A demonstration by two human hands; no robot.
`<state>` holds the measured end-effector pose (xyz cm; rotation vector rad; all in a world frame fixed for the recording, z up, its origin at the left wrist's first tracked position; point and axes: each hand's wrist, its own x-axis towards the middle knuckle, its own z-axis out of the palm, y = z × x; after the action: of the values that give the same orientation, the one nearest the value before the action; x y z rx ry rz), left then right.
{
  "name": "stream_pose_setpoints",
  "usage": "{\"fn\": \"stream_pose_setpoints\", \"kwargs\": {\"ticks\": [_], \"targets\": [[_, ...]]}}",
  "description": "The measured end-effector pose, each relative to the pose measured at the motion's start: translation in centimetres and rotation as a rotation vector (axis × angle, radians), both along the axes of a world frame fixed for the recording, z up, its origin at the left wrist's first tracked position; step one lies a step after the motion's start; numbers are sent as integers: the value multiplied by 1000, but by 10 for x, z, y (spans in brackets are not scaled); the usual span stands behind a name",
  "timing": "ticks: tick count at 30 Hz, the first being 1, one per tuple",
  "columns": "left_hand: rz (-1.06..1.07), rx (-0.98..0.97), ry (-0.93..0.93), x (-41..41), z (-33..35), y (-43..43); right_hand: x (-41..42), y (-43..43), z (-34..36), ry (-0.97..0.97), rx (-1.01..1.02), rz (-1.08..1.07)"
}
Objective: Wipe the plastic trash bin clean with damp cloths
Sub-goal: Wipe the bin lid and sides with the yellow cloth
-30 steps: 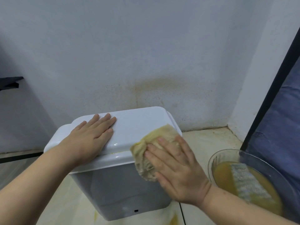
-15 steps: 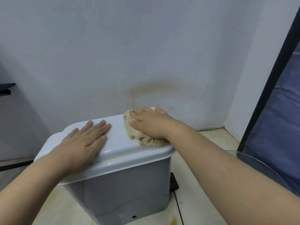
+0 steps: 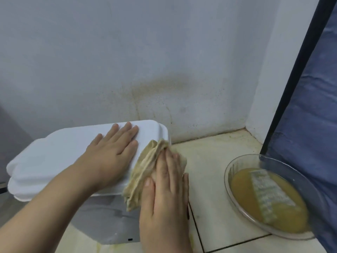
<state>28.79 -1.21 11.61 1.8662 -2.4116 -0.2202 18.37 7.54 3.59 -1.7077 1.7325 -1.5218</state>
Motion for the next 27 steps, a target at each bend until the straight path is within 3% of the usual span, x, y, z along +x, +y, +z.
{"fn": "stream_pose_setpoints", "kwargs": {"ticks": [4, 6, 10, 12, 15, 18, 20, 24, 27], "targets": [[-23, 27, 48, 0, 2, 2, -30, -45, 23, -242, 138, 229], [-17, 21, 56, -1, 3, 3, -30, -55, 27, -362, 108, 195], [-14, 22, 74, 2, 2, 5, 18, -14, 2, -223, -154, 7], [-24, 29, 79, 3, 1, 5, 18, -12, -1, -254, -215, 20], [-33, 37, 83, 5, 2, 3, -15, -51, 17, -425, -63, 223], [-39, 25, 81, 7, 1, 4, -46, -109, 44, -457, 295, 455], [-34, 4, 84, 7, -1, 4, -51, -135, 55, -494, 424, 535], [-43, -117, 92, 8, -1, 5, -47, -138, 48, -598, 344, 512], [-51, -195, 49, 12, 2, 3, -48, -108, 37, -616, 205, 317]]}}
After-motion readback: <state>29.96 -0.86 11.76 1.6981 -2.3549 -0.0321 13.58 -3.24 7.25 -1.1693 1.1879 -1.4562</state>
